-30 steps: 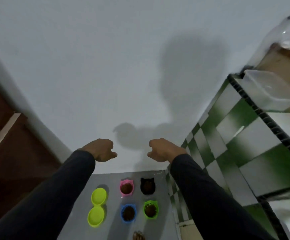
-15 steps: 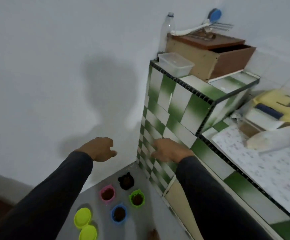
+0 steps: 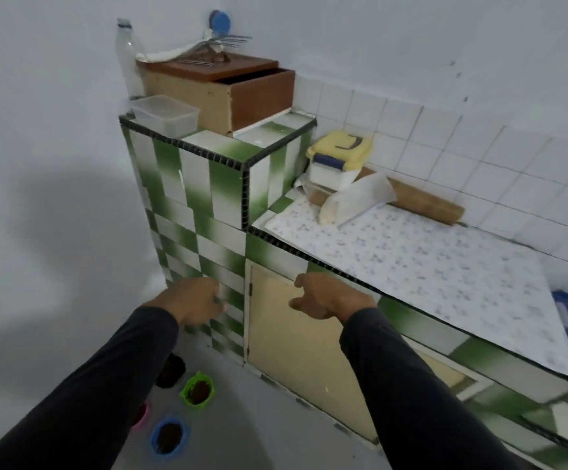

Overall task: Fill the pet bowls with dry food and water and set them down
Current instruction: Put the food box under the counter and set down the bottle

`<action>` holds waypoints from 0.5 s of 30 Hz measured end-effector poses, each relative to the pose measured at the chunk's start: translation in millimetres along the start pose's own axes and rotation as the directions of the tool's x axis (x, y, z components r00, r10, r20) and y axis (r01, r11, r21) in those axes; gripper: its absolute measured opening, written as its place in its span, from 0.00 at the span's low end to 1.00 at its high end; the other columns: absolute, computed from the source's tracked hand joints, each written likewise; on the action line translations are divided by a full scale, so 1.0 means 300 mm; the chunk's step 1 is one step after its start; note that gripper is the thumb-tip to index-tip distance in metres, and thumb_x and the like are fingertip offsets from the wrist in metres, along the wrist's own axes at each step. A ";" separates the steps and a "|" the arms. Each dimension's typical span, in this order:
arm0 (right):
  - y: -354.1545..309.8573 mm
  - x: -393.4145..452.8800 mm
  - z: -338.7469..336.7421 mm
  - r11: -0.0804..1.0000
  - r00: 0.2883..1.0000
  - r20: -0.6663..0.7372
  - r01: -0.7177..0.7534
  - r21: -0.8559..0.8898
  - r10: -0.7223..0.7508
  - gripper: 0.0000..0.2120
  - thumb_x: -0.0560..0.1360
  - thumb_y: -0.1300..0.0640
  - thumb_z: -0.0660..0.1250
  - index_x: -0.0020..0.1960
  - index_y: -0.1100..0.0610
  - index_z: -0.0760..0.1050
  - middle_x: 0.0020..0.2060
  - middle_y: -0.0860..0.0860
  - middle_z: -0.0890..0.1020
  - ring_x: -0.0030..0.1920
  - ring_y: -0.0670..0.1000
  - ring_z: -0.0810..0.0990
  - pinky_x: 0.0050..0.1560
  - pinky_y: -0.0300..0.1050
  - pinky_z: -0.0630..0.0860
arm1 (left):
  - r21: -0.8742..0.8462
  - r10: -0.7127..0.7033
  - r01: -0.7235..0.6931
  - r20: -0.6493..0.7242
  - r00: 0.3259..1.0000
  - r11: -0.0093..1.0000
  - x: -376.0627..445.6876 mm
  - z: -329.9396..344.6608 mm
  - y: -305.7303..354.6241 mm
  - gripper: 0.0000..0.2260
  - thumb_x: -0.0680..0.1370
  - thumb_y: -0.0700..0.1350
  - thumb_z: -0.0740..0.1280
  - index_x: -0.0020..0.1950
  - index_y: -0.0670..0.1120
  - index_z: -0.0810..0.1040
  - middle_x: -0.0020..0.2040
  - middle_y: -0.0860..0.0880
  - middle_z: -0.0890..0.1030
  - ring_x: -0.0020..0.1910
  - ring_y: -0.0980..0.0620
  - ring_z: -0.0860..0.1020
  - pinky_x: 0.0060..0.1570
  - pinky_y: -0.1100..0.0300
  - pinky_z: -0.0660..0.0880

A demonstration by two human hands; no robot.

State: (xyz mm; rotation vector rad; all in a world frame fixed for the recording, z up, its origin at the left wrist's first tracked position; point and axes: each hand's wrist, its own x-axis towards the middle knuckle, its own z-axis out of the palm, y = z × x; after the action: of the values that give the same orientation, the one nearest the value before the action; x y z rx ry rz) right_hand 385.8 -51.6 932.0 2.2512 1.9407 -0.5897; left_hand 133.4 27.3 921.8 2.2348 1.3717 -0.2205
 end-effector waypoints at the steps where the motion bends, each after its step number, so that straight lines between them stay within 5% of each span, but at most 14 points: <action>1: 0.063 -0.041 0.004 1.000 1.000 -0.015 -0.026 0.014 0.027 0.28 0.80 0.42 0.64 0.74 0.54 0.67 0.71 0.55 0.73 0.68 0.58 0.74 0.61 0.51 0.73 | 0.008 0.009 -0.008 -0.007 1.000 1.000 0.007 0.016 0.069 0.15 0.82 0.54 0.68 0.65 0.49 0.79 0.63 0.50 0.79 0.57 0.51 0.76 0.62 0.55 0.75; 8: 0.504 -0.386 0.054 0.976 0.977 -0.068 -0.197 0.097 0.203 0.22 0.80 0.44 0.64 0.69 0.54 0.72 0.64 0.55 0.79 0.59 0.56 0.78 0.55 0.50 0.76 | 0.142 0.112 -0.114 0.024 0.993 0.983 0.021 0.188 0.565 0.26 0.81 0.58 0.67 0.77 0.48 0.71 0.76 0.45 0.72 0.71 0.45 0.73 0.69 0.53 0.72; 15: 0.877 -0.719 0.149 0.921 0.930 -0.066 -0.346 0.182 0.362 0.23 0.79 0.44 0.65 0.70 0.54 0.72 0.67 0.55 0.76 0.64 0.58 0.76 0.63 0.55 0.75 | 0.218 0.264 -0.273 0.071 0.962 0.937 0.003 0.401 1.005 0.25 0.81 0.59 0.66 0.76 0.50 0.71 0.75 0.46 0.71 0.70 0.45 0.73 0.67 0.51 0.73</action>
State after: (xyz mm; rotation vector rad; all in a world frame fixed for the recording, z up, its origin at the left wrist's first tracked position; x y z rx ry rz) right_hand 608.4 -312.6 924.9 2.6952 1.5056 -0.6214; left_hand 410.6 -141.4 918.3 2.5611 1.0466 -0.3385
